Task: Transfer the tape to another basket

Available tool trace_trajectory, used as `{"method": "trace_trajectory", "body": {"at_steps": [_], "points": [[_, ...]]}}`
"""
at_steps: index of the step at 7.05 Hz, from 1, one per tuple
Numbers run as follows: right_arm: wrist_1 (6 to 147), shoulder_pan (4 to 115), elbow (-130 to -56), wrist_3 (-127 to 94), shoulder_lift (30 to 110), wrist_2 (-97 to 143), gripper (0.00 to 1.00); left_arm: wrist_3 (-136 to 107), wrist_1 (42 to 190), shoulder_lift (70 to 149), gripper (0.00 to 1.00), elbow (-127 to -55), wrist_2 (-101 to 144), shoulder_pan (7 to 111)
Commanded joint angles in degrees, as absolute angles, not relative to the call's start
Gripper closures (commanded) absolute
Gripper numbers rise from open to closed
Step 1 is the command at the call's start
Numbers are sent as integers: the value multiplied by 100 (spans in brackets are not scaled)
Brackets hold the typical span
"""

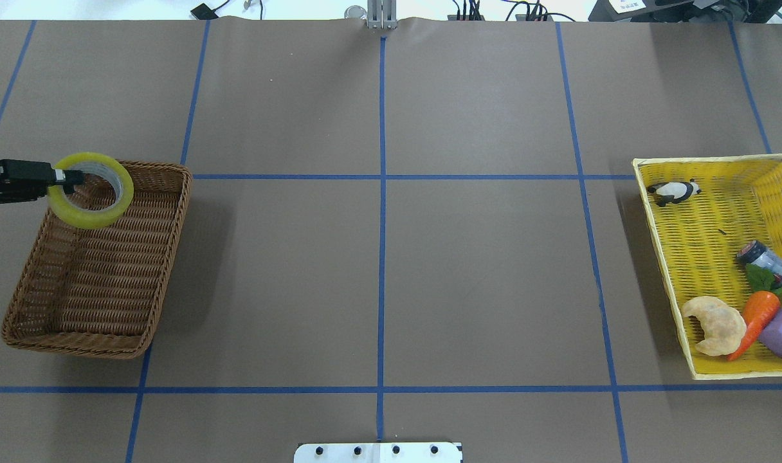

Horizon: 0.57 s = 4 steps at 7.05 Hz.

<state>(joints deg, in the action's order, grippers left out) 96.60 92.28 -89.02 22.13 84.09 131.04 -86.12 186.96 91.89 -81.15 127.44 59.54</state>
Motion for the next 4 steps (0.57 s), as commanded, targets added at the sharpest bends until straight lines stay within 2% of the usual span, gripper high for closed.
{"method": "trace_trajectory", "body": {"at_steps": [1, 4], "points": [[9650, 9220, -8895, 2206, 8402, 13104, 0, -8412, 18686, 9193, 2, -8060, 12700, 5941], [9624, 9220, -8886, 2197, 8402, 13104, 0, -8394, 18686, 9220, 2, -8086, 12735, 5941]]}}
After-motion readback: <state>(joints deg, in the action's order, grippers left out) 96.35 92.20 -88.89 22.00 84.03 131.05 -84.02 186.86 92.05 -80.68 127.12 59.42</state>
